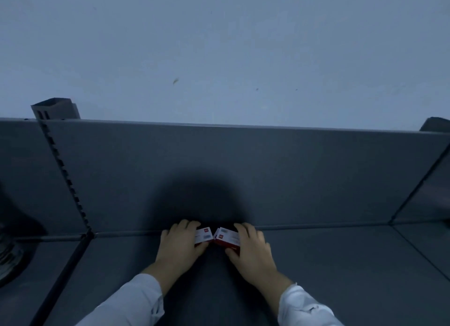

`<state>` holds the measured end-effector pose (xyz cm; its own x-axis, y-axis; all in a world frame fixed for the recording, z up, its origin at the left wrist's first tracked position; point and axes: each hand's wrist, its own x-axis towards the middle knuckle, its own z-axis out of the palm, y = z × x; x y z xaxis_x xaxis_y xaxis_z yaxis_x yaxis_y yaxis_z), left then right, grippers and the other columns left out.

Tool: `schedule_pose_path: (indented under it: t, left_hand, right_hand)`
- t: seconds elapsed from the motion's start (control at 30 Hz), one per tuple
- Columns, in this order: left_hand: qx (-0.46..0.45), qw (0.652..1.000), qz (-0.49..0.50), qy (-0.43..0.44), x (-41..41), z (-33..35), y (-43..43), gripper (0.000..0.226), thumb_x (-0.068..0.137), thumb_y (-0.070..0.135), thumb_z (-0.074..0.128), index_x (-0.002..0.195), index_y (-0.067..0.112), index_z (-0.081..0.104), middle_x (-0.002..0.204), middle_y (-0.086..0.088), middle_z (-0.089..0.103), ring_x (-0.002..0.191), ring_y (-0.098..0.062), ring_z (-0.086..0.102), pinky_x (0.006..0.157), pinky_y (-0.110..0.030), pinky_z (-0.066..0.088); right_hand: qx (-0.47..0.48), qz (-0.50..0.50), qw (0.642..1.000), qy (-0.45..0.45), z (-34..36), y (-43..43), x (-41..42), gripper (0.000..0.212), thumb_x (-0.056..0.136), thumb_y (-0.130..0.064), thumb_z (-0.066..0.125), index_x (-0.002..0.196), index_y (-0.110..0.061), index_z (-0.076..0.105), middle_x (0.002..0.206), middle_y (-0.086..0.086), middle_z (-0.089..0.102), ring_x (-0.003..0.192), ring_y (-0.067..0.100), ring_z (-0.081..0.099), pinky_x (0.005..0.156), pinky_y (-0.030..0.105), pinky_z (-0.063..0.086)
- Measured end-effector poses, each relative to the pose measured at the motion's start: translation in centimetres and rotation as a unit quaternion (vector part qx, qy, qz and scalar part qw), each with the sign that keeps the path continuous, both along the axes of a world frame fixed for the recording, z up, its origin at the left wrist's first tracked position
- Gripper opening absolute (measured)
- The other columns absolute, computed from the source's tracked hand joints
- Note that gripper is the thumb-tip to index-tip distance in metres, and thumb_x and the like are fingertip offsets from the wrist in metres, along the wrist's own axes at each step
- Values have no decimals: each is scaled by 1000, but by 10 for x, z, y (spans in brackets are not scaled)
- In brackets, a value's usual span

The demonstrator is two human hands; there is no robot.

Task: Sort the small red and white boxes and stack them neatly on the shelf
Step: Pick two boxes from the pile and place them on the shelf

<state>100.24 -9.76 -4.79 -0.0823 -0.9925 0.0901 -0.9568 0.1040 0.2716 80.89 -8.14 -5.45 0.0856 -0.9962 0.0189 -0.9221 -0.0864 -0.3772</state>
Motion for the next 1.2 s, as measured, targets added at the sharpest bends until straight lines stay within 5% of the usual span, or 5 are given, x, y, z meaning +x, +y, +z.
schedule_pose_path:
  t: [0.23, 0.33, 0.43, 1.2]
  left_hand:
    - [-43, 993, -81, 77, -24, 14, 9, 47, 97, 42, 48, 139, 23, 49, 138, 5, 54, 122, -12, 53, 101, -25, 38]
    - [11, 990, -133, 44, -47, 18, 14, 56, 101, 41, 39, 152, 20, 29, 159, 2, 28, 146, -15, 25, 117, -27, 19]
    - [49, 985, -165, 0, -72, 25, 18, 61, 103, 41, 32, 156, 18, 13, 164, 0, 9, 150, -17, 8, 120, -32, 8]
    - [43, 949, -313, 0, -409, 67, 114, 65, 101, 40, 30, 156, 18, 4, 164, 3, -1, 150, -13, -2, 122, -35, 1]
  right_hand:
    - [-6, -9, 1000, 15, 20, 19, -44, 68, 98, -48, 44, 155, -22, 17, 163, -6, 9, 150, 18, 8, 121, 33, 11]
    - [-13, -3, 999, 42, 27, 33, -62, 67, 100, -45, 39, 156, -21, 11, 164, -5, 3, 151, 16, 1, 123, 32, 3]
    - [-15, -15, 998, 59, 35, 48, -81, 65, 102, -43, 35, 157, -20, 8, 165, -5, 0, 151, 14, -3, 122, 33, -2]
    - [-39, -206, 975, 79, 84, 219, -392, 65, 103, -46, 29, 157, -19, 7, 165, -5, -1, 151, 14, -5, 122, 35, 0]
